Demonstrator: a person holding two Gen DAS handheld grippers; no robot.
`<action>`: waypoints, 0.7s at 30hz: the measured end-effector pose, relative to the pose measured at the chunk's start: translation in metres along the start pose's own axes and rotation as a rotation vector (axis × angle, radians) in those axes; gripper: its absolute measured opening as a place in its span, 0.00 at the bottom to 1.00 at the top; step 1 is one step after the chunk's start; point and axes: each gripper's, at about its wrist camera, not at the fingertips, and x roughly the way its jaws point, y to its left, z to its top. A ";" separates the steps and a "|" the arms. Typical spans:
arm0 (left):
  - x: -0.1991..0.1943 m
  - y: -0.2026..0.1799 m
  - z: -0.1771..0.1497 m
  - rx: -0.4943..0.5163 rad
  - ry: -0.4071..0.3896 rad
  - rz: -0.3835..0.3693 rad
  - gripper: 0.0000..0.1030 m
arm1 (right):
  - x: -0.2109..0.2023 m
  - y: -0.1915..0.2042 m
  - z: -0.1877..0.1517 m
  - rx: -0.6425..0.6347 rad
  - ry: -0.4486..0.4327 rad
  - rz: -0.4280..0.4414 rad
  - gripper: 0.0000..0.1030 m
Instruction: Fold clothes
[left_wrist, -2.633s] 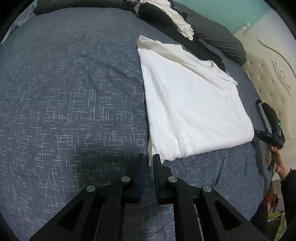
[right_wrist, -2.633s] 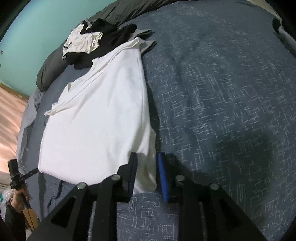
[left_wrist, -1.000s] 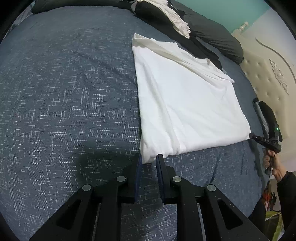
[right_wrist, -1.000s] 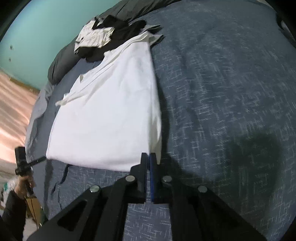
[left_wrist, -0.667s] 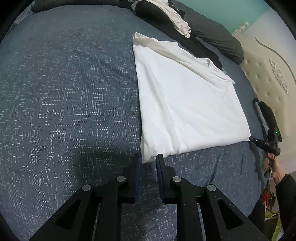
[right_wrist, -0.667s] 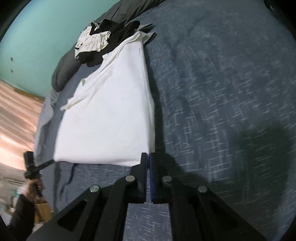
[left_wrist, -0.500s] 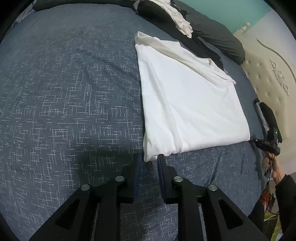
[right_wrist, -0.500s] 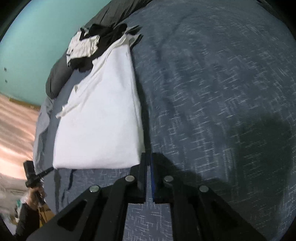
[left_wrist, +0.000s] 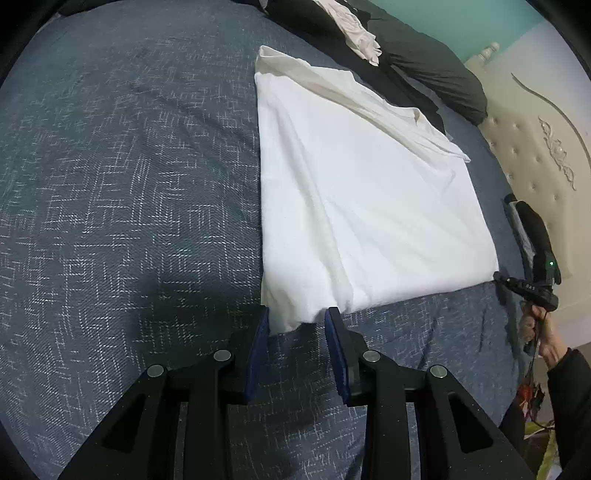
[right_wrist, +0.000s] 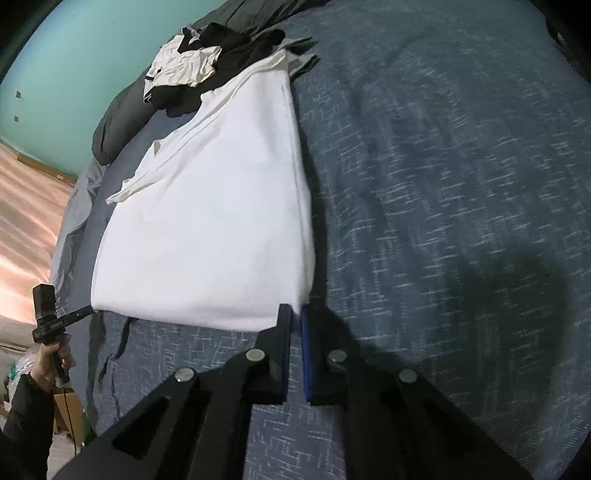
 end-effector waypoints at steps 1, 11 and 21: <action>0.001 0.000 -0.001 0.005 0.002 0.006 0.15 | -0.003 0.000 0.000 -0.014 0.000 0.000 0.04; -0.013 0.004 -0.001 0.040 -0.030 0.053 0.03 | -0.011 -0.005 0.003 -0.034 0.007 -0.016 0.03; -0.011 -0.002 -0.001 0.064 -0.014 0.105 0.22 | -0.008 -0.021 0.008 0.094 0.019 0.018 0.08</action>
